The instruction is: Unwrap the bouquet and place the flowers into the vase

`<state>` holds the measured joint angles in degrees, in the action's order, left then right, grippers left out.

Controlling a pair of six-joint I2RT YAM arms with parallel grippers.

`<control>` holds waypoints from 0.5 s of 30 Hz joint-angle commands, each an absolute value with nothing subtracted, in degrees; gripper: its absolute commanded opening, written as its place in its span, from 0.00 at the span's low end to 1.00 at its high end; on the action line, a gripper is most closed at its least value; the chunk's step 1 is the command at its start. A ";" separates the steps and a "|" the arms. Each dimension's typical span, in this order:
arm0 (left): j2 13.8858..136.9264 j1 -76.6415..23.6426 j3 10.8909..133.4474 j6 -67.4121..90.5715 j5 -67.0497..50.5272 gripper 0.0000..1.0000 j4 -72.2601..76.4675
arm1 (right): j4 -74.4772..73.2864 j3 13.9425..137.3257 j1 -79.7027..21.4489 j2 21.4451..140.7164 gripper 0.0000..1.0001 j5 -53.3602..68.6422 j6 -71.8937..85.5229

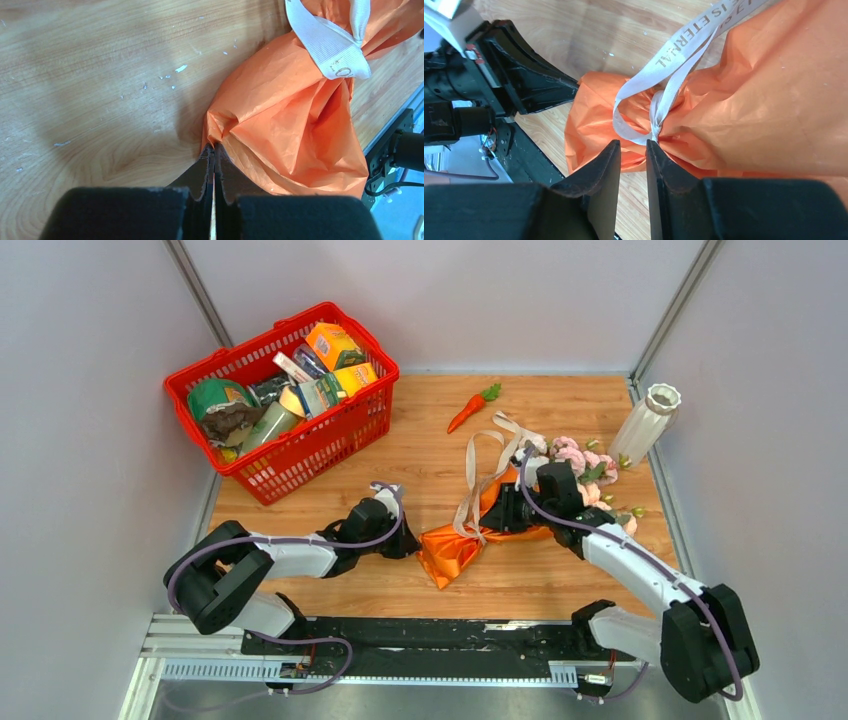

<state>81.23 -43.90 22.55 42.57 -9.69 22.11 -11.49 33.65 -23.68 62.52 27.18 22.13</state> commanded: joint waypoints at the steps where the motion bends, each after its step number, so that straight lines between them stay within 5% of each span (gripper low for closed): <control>1: 80.33 -44.47 24.17 42.63 -10.63 0.00 21.62 | -7.21 32.70 -25.22 65.74 0.28 27.86 21.45; 15: 80.77 -44.82 24.08 43.15 -10.28 0.00 21.97 | -6.59 31.99 -30.41 70.58 0.28 16.71 20.04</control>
<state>81.23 -44.27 22.72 42.65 -9.96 21.67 -8.95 32.38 -29.30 69.97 20.95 21.45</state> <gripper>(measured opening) 0.007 0.300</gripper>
